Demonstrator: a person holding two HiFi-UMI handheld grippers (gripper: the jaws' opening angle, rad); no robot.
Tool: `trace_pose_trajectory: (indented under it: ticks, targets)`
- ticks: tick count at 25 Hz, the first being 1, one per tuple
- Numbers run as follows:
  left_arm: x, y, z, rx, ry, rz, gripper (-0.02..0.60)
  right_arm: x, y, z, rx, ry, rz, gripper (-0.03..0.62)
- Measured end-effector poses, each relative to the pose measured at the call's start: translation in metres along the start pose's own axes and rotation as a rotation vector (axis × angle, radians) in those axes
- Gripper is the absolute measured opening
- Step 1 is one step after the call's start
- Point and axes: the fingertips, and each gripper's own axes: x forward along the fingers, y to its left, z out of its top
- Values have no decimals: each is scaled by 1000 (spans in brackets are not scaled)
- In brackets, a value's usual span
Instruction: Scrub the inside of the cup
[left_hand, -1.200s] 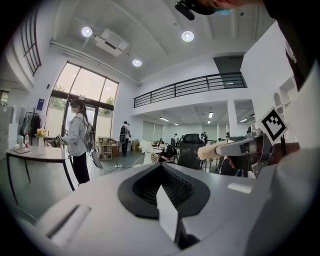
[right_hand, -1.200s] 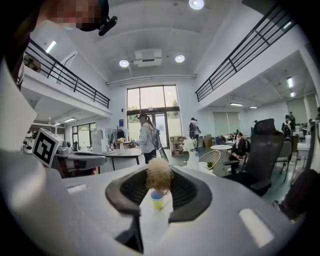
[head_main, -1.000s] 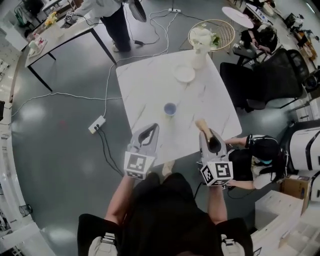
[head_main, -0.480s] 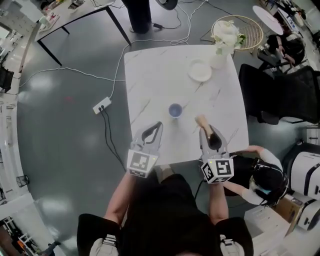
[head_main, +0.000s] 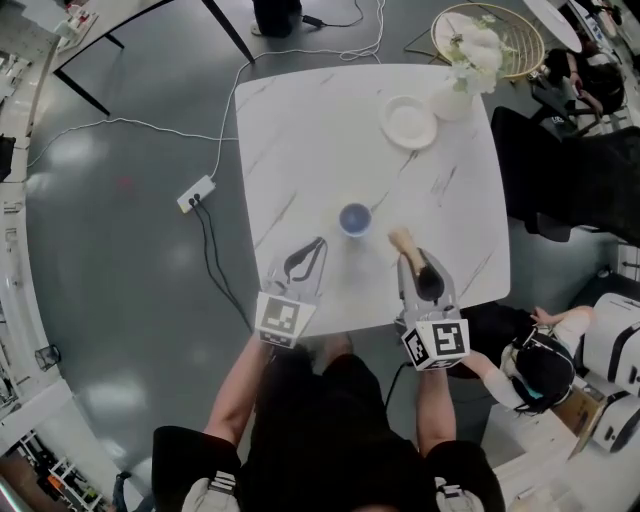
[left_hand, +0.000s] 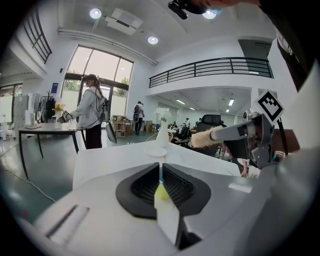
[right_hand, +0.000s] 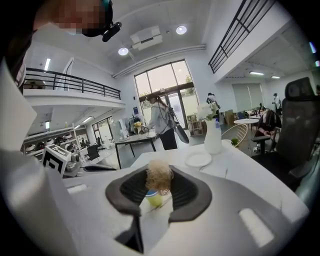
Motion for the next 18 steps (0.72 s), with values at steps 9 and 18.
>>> trace_pose_trajectory:
  ticks: [9,18]
  targets:
    - [41,-10,-40,-5,11,-153,214,13,-14,-36,49,30,-55,107]
    - [80,-19,-72,60,59,-215,370,18,-28,-54,70,42,-104,107]
